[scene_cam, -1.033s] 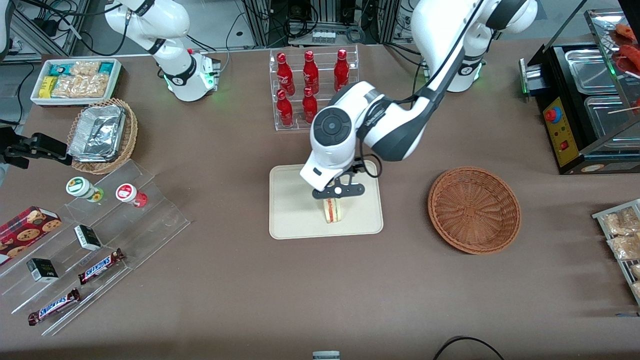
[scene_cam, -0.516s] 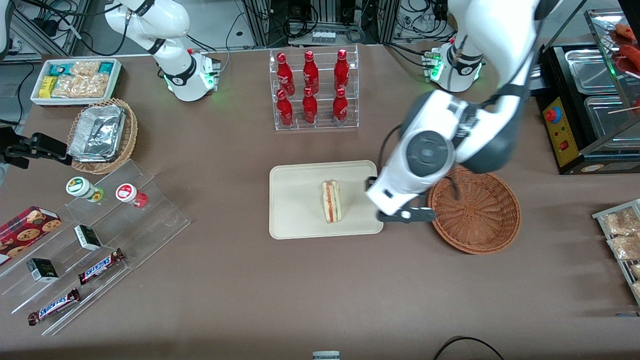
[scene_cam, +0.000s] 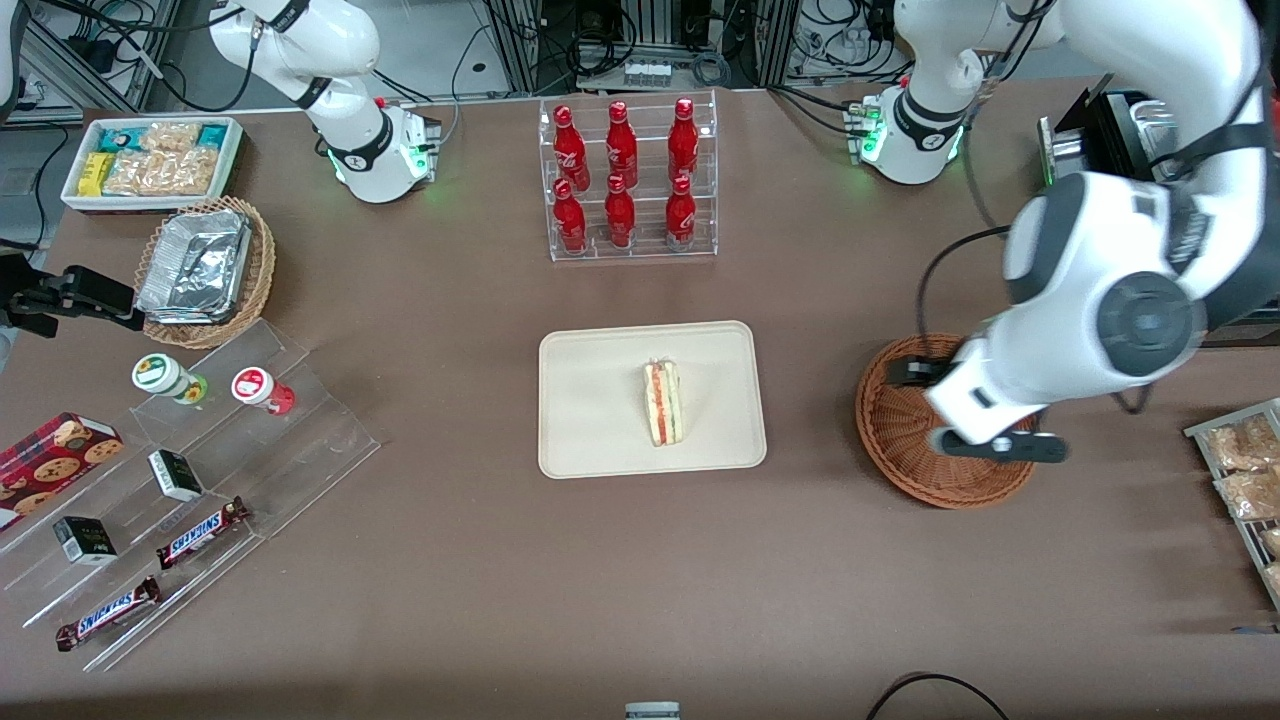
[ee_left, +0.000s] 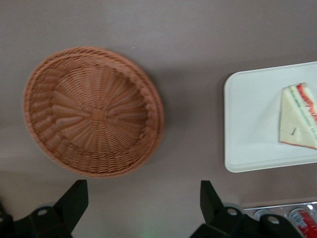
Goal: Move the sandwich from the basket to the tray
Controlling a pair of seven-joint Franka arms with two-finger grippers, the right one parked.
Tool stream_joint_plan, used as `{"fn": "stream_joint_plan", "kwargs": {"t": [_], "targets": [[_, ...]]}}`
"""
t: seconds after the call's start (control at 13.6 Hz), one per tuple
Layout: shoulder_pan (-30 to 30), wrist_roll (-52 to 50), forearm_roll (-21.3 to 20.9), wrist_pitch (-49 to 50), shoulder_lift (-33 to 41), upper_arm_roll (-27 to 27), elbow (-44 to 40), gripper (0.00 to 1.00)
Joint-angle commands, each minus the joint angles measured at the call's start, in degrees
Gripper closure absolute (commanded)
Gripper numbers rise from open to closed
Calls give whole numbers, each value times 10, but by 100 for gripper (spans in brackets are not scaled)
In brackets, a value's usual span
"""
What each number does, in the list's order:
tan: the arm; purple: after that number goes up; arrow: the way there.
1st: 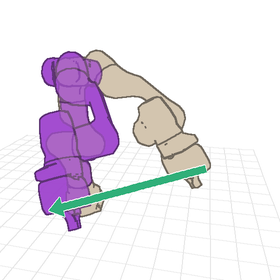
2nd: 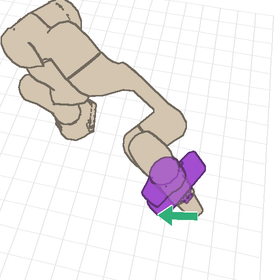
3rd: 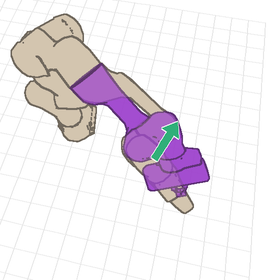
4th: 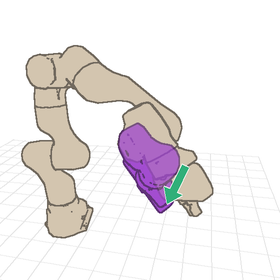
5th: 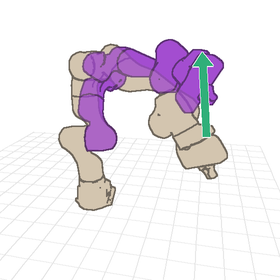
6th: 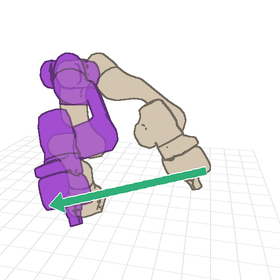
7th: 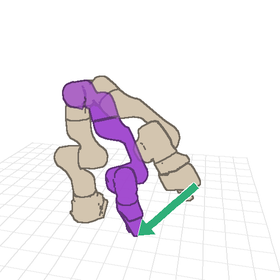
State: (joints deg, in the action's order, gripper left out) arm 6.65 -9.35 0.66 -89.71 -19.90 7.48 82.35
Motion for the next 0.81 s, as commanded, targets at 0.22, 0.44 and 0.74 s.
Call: {"fn": "stream_joint_plan", "kwargs": {"t": [0.22, 0.44, 0.74], "targets": [[-43, 12, 0, 1, 115, 4, 99, 0], [-54, 21, -16, 30, 152, 4, 118, 0], [-61, 52, -24, 66, 200, -26, 121, 0]]}}
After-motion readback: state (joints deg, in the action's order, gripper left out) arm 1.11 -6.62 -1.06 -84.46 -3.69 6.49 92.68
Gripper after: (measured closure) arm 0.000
